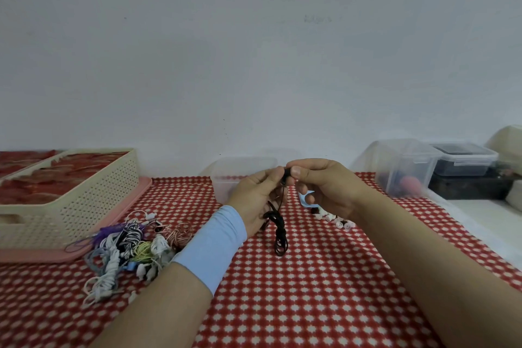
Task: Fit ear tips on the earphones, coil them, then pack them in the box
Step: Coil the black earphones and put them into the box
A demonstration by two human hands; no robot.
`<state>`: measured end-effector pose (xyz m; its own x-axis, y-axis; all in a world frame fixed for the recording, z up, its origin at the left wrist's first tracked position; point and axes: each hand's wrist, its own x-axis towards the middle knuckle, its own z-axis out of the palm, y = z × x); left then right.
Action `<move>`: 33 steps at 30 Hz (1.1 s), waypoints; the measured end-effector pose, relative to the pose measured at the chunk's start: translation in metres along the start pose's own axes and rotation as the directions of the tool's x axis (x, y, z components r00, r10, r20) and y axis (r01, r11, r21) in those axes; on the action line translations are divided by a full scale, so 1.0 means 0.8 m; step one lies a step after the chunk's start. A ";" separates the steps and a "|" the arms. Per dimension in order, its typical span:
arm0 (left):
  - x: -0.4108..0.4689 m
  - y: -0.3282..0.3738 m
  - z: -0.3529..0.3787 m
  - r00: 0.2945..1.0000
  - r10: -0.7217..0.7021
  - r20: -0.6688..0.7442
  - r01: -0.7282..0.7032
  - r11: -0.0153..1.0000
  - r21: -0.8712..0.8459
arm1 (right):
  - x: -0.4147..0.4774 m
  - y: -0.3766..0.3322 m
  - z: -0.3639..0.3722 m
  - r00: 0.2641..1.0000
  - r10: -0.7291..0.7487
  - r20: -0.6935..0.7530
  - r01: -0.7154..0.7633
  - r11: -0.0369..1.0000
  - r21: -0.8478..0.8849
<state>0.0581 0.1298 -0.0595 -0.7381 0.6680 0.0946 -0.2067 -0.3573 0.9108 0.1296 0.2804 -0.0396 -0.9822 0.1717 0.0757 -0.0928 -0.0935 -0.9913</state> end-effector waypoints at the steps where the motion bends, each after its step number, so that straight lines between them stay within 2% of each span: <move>1: 0.000 0.000 0.000 1.000 0.010 -0.006 -0.010 1.000 0.017 | -0.001 0.000 0.000 1.000 0.002 0.009 -0.002 1.000 -0.011; 5: 0.000 0.001 -0.001 1.000 0.016 0.002 -0.016 0.999 0.051 | -0.003 -0.001 0.000 1.000 -0.005 0.024 0.005 1.000 0.001; 9: -0.001 0.003 -0.004 0.999 0.031 -0.017 -0.028 0.989 0.145 | -0.003 -0.001 0.003 1.000 -0.018 -0.023 0.017 0.999 -0.038; 13: 0.003 0.008 -0.015 0.990 0.122 -0.075 -0.081 0.909 0.408 | -0.002 -0.001 0.006 0.994 -0.064 -0.086 0.049 0.985 -0.167; 15: 0.005 0.011 -0.018 0.987 0.140 -0.083 -0.084 0.877 0.474 | -0.003 -0.005 0.005 0.994 -0.077 -0.081 0.053 0.965 -0.256; 22: 0.004 0.015 -0.013 0.995 0.093 -0.037 -0.058 0.837 0.545 | -0.003 -0.011 0.004 0.976 -0.198 -0.087 0.131 0.861 -0.492; 33: 0.001 0.014 -0.012 0.976 0.194 -0.098 -0.116 0.846 0.520 | -0.002 -0.014 0.007 0.964 -0.217 -0.156 0.118 0.871 -0.477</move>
<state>0.0493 0.1204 -0.0532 -0.8238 0.5185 0.2293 0.2442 -0.0404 0.9689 0.1316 0.2756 -0.0278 -0.9009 0.3391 0.2709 -0.1194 0.4066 -0.9058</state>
